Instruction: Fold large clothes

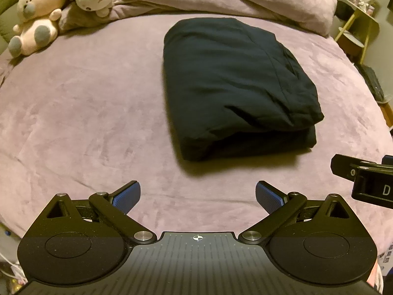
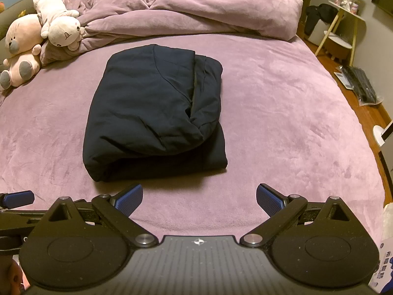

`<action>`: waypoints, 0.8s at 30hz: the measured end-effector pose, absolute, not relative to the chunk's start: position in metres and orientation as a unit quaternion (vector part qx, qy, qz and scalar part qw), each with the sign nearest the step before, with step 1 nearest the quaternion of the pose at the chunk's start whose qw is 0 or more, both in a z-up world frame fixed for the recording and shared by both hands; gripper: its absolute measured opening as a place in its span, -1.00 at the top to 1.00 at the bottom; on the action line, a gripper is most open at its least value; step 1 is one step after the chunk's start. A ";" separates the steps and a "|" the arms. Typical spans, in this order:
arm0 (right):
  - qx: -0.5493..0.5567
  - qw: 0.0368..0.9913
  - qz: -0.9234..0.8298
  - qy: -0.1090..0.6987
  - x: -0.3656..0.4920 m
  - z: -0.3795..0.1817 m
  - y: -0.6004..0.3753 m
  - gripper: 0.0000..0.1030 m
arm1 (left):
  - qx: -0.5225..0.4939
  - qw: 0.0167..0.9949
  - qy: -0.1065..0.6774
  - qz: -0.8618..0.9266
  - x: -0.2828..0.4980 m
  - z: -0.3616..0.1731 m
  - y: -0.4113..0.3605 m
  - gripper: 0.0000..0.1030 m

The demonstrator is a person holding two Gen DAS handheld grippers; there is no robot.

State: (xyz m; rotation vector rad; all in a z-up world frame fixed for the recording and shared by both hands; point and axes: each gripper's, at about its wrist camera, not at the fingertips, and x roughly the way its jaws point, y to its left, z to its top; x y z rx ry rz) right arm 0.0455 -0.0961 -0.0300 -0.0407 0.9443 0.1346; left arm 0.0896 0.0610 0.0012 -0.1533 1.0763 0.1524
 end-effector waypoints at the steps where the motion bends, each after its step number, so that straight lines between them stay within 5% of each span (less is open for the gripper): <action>1: -0.019 0.888 0.065 0.455 0.045 -0.030 -0.096 -0.93 | -0.073 0.853 0.511 0.073 0.089 0.001 0.061 -0.99; 24: -0.012 0.888 0.059 0.456 0.041 -0.036 -0.099 -0.93 | -0.051 0.853 0.513 0.080 0.089 -0.001 0.052 -0.99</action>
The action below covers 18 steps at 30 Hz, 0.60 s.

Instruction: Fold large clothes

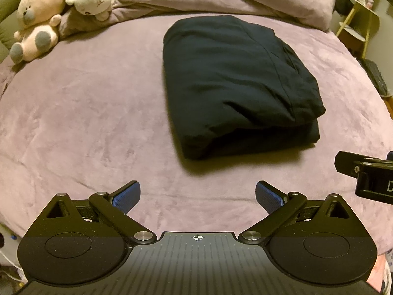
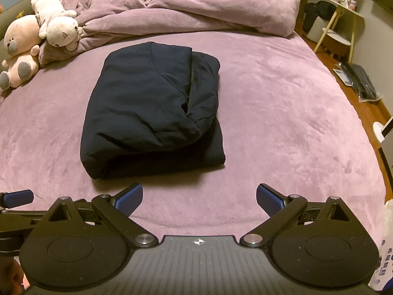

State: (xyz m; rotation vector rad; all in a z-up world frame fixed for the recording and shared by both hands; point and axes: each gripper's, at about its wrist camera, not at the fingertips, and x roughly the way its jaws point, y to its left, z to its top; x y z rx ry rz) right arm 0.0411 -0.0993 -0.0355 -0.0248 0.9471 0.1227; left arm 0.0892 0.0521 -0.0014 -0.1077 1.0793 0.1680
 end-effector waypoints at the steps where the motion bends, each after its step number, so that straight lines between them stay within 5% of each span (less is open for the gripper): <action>1: -0.012 0.888 0.058 0.456 0.041 -0.035 -0.099 -0.93 | -0.051 0.853 0.513 0.081 0.090 -0.002 0.052 -0.99; 18: -0.020 0.890 0.054 0.451 0.038 -0.033 -0.098 -0.93 | -0.043 0.849 0.521 0.081 0.087 -0.002 0.050 -0.99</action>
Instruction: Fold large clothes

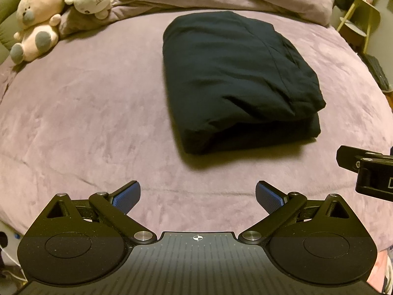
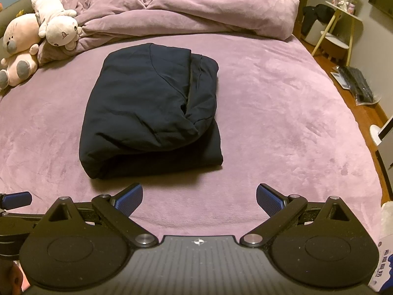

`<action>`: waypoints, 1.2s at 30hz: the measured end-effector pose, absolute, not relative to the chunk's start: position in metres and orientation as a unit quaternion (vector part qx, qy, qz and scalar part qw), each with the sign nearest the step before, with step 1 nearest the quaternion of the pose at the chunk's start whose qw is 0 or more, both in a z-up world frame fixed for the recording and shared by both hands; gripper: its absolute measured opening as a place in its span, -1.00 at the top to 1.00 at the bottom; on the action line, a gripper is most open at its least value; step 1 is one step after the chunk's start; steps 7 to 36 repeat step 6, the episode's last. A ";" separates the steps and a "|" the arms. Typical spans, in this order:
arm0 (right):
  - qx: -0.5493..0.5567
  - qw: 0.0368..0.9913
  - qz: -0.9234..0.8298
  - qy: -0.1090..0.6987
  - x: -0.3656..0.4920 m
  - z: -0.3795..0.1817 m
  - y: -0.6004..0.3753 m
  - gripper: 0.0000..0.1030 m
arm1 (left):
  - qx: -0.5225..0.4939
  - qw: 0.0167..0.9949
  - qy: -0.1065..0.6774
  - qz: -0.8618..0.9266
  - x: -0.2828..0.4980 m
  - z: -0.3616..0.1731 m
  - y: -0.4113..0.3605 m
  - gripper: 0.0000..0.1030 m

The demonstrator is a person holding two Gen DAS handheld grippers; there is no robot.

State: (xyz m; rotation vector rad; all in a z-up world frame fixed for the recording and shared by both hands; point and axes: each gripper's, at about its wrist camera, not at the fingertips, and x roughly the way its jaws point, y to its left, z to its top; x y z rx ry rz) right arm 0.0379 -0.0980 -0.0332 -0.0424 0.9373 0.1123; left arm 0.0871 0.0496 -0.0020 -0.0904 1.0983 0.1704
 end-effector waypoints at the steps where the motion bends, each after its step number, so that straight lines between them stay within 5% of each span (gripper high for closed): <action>1: -0.021 0.891 0.054 0.451 0.038 -0.033 -0.098 -0.93 | -0.043 0.848 0.522 0.081 0.087 -0.002 0.049 -0.99; 36: -0.019 0.892 0.053 0.449 0.036 -0.032 -0.099 -0.93 | -0.043 0.847 0.523 0.080 0.087 -0.002 0.049 -0.99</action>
